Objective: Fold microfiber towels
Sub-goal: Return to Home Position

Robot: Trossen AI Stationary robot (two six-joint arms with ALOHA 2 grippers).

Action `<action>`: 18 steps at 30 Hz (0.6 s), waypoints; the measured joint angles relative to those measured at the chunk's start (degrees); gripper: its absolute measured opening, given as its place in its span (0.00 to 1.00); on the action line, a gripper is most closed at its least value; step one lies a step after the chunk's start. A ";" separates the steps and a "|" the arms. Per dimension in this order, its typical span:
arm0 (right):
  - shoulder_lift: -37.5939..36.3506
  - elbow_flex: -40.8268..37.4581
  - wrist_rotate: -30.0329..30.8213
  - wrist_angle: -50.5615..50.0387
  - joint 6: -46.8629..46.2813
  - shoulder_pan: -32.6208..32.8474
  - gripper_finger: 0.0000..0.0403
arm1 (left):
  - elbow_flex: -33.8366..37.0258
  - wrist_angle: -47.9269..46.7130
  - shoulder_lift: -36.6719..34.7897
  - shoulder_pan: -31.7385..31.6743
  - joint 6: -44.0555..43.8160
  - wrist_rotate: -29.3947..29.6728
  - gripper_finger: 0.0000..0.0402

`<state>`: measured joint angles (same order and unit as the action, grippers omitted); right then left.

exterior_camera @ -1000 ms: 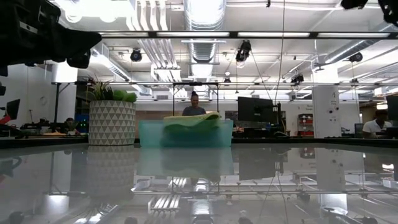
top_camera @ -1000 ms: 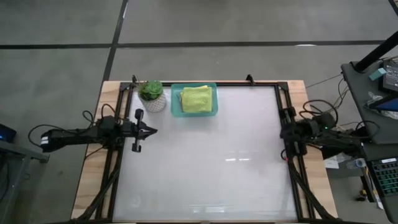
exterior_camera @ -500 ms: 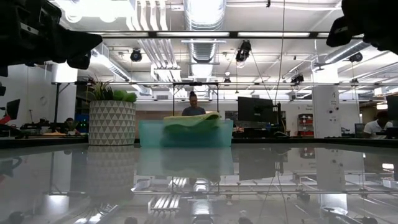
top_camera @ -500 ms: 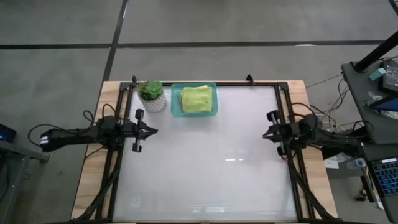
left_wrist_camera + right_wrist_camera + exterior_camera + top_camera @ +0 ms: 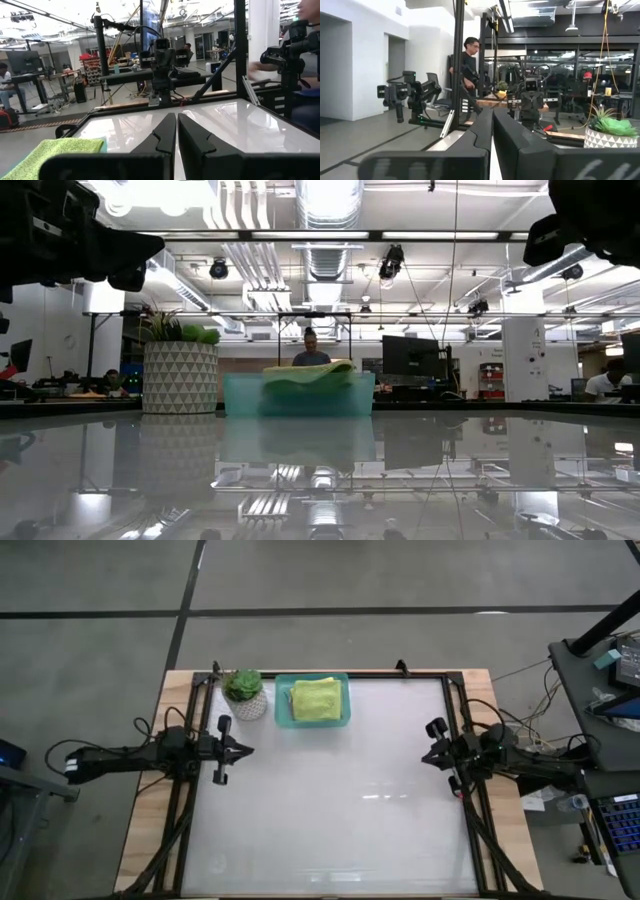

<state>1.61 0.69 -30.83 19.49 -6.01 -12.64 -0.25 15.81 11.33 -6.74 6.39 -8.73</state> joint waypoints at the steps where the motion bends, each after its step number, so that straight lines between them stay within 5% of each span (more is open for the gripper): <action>1: 0.00 0.00 0.00 0.01 0.01 0.00 0.02 | 0.00 0.03 -0.09 0.00 0.00 0.00 0.01; 18: 0.02 -0.02 0.00 -0.02 0.01 0.00 0.02 | 0.00 0.05 0.26 0.00 0.00 0.00 0.01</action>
<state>1.63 0.67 -30.83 19.46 -6.00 -12.64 -0.25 15.87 11.60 -6.74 6.39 -8.73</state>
